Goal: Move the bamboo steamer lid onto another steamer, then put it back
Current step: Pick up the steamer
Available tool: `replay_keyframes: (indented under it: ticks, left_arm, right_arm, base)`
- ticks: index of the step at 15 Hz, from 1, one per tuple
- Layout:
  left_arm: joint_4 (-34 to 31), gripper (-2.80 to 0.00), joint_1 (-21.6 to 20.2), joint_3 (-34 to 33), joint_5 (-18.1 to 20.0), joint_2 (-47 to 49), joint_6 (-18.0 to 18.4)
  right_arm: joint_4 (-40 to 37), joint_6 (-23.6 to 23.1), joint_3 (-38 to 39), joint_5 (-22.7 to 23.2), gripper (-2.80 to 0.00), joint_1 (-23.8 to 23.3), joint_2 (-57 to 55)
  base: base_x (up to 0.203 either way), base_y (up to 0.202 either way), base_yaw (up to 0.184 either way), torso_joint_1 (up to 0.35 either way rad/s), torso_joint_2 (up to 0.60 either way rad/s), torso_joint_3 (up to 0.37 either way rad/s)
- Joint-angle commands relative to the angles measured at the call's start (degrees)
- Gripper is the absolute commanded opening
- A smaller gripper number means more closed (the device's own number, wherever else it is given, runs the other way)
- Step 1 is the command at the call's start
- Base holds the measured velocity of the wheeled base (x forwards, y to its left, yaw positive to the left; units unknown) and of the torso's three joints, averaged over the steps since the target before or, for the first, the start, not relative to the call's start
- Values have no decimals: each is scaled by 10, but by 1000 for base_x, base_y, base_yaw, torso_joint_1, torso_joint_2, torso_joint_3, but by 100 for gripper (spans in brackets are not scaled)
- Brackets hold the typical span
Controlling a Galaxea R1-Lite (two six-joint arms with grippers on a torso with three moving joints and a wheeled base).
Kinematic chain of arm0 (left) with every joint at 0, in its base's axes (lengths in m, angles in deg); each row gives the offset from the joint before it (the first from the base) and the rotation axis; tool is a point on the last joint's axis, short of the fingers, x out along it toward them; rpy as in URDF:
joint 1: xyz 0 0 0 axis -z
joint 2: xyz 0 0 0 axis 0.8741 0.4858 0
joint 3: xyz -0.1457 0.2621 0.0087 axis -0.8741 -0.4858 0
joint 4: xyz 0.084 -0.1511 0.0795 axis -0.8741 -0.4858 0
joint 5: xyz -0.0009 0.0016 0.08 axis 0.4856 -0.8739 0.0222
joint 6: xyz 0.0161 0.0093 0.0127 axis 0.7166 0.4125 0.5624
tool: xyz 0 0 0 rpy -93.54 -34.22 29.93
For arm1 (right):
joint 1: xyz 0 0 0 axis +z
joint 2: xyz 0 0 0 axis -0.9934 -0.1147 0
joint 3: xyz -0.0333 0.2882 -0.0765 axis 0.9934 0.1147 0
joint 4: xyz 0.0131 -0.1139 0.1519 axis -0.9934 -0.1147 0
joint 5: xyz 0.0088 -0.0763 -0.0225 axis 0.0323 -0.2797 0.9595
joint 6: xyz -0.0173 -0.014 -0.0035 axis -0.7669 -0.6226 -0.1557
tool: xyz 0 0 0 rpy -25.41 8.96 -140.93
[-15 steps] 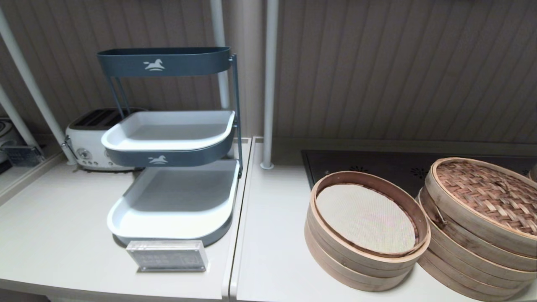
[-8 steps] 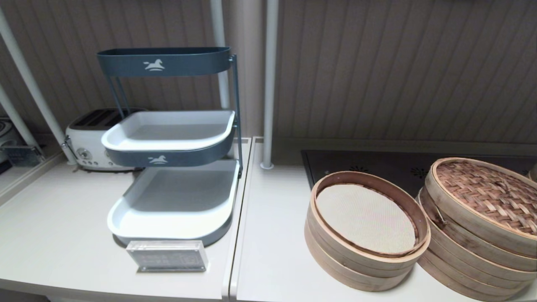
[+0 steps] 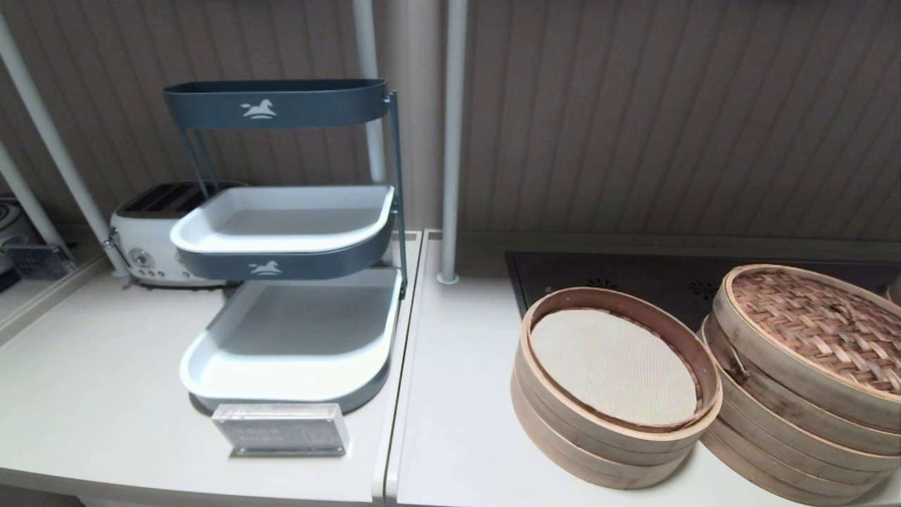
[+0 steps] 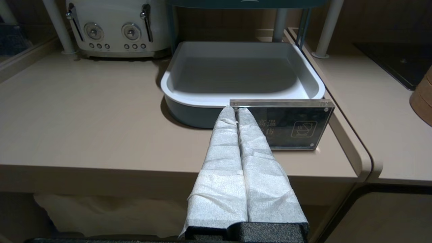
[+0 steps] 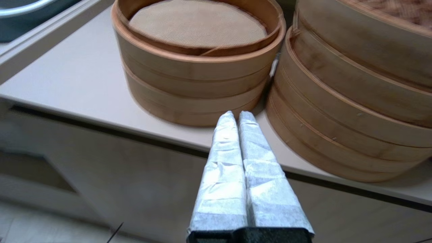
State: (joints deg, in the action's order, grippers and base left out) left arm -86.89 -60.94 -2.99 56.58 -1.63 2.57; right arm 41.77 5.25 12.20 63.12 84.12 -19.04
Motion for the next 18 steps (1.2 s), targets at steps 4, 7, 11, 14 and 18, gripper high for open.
replay_keyframes:
  ticks: [4,7,11,14,18]
  left_arm:
    - [0,-280,0,-16,0,-1,0]
    - [0,-280,0,-16,0,-2,0]
    - [0,-280,0,-16,0,-1,0]
    - [1,-280,0,-16,1,-2,0]
    - [0,-280,0,-16,0,-2,0]
  right_arm:
    - [65,22,40,-58,-280,-4,40]
    - [60,35,39,-58,-280,-4,41]
    - [60,40,40,-58,-280,-4,41]
    - [60,40,40,-58,-280,-4,41]
    - [60,40,39,-58,-280,-4,41]
  base:
    - [0,0,0,0,0,0]
    - [0,0,0,0,0,0]
    - [0,0,0,0,0,0]
    - [0,0,0,0,0,0]
    - [0,0,0,0,0,0]
